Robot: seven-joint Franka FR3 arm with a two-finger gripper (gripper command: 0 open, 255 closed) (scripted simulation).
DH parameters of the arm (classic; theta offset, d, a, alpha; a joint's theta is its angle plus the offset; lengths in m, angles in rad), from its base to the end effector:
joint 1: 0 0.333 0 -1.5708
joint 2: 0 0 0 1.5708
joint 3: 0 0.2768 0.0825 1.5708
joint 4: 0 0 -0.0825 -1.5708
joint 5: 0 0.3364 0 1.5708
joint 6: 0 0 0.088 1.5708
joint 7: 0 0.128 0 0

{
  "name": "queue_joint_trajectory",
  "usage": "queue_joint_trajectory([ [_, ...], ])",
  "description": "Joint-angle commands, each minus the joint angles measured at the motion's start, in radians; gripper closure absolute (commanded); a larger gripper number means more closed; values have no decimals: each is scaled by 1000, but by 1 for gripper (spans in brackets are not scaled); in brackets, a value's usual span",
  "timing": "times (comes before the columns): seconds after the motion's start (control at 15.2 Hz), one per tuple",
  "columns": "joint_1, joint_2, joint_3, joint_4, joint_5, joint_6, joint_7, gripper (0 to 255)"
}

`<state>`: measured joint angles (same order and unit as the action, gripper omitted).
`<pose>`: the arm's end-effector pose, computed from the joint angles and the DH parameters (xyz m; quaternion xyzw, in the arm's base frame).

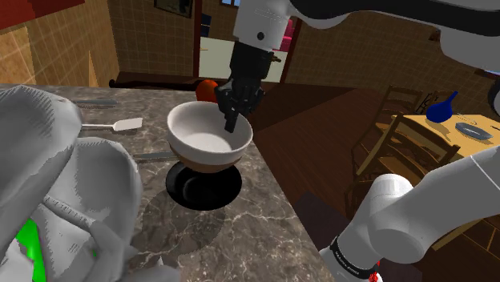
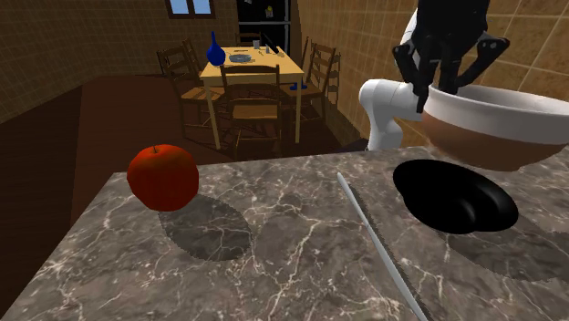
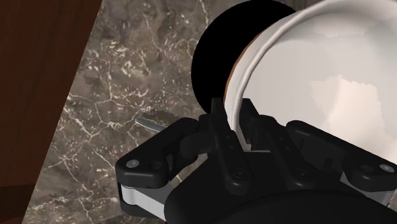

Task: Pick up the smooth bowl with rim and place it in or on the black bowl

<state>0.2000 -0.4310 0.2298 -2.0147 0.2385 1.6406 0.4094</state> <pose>0.3413 0.2042 0.5700 -0.9972 0.0044 0.0069 0.0749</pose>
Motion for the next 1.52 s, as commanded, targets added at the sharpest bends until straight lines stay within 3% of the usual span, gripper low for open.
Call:
queue_joint_trajectory([
  [0.0, 1, -8, 2, -34, 3, 27, -4, 255],
  [0.66, 6, -23, 13, -180, 15, 157, -25, 255],
  [1.19, 6, -23, 13, -183, 16, 160, -25, 255],
  [1.25, 6, -23, 13, -183, 16, 160, -25, 0],
  [1.45, 6, -23, 13, -183, 16, 160, -25, 0],
])
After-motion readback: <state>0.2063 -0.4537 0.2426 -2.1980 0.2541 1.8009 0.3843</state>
